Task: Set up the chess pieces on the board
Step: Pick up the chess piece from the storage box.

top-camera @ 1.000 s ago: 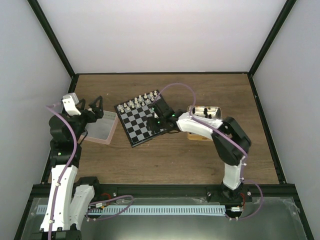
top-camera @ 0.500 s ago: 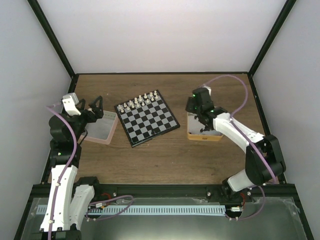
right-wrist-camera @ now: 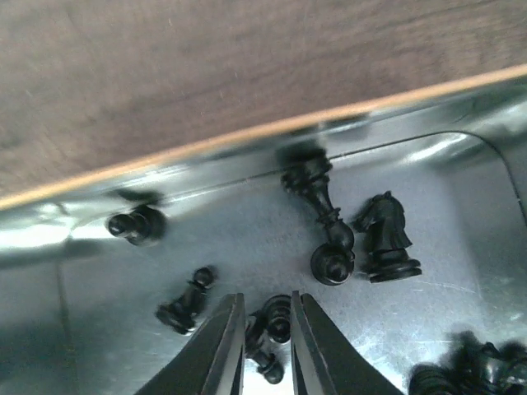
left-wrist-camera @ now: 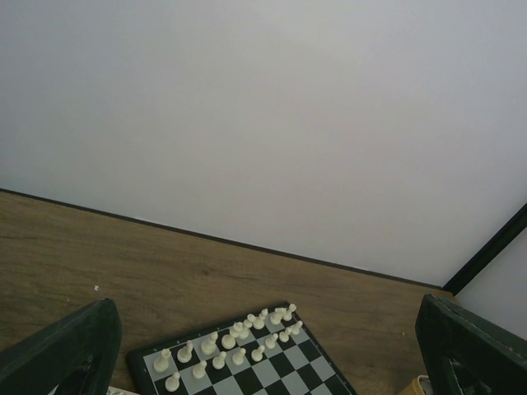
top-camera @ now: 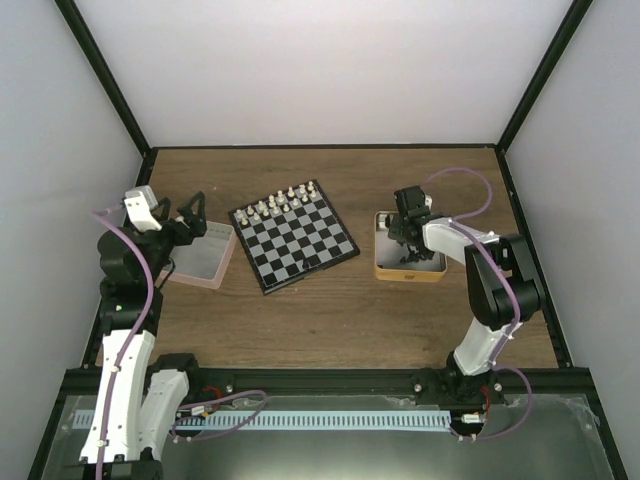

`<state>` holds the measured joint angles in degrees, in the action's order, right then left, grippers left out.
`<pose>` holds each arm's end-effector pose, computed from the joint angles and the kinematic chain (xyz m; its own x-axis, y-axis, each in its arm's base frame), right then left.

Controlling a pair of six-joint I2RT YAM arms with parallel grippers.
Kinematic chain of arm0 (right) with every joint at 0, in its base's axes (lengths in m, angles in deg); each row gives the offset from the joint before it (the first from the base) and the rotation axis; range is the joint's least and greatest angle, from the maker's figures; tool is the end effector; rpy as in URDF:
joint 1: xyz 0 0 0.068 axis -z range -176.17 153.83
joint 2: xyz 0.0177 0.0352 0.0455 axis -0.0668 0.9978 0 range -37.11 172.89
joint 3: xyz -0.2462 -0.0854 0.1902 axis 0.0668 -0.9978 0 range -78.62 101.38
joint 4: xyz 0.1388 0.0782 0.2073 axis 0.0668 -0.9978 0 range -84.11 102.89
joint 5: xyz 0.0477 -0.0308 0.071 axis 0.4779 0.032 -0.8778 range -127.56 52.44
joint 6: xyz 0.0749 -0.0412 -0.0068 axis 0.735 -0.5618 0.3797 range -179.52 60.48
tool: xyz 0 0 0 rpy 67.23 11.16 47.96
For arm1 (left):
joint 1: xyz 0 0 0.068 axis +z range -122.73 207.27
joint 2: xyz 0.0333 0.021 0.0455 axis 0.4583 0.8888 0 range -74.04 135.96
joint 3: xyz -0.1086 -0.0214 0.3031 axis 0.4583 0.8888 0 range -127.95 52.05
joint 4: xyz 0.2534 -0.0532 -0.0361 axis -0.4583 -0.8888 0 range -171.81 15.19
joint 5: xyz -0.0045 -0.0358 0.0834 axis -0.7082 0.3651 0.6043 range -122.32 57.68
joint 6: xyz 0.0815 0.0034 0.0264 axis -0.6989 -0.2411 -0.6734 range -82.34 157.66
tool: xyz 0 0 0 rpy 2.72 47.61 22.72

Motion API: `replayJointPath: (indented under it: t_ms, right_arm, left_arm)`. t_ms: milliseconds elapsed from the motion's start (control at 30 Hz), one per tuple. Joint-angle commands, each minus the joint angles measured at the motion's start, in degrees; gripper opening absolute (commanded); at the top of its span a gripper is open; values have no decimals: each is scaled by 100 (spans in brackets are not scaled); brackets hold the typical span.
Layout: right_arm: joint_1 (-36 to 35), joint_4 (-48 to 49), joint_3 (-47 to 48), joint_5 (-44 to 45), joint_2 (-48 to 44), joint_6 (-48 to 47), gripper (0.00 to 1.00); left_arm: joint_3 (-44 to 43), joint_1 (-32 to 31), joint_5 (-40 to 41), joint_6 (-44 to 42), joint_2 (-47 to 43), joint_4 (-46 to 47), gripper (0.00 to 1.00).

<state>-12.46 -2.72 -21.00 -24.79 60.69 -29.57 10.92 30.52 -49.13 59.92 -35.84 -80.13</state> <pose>0.3616 0.0882 0.1914 -0.7647 0.2838 -0.5785 0.2627 0.9571 0.1223 0.1609 -0.0127 0.3748 -0.1273 -0.3703 -0.9201 0.2011 0.8988 -0.3896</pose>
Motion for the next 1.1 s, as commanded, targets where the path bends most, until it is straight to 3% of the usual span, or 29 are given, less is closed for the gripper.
replayJointPath:
  t_ms: [0,267,500,600,900,1067]
  right_arm:
    - [63,-112,302,156,248,13,14]
    - [134,-45,424,142,590,2,15]
    - [135,-94,382,137,588,10,11]
    - [131,-112,364,153,535,11,2]
    - [28,-374,380,34,-402,29,1]
    - [-493,-591,443,-126,-997,37,1]
  left_arm:
    - [21,36,25,-83,-14,12,100]
    - [20,36,33,-82,-26,9,100]
    - [24,35,38,-82,-40,7,100]
    - [18,38,34,-82,-36,14,100]
    - [-16,31,21,-71,-67,31,100]
    - [-455,27,-90,-30,-34,21,100]
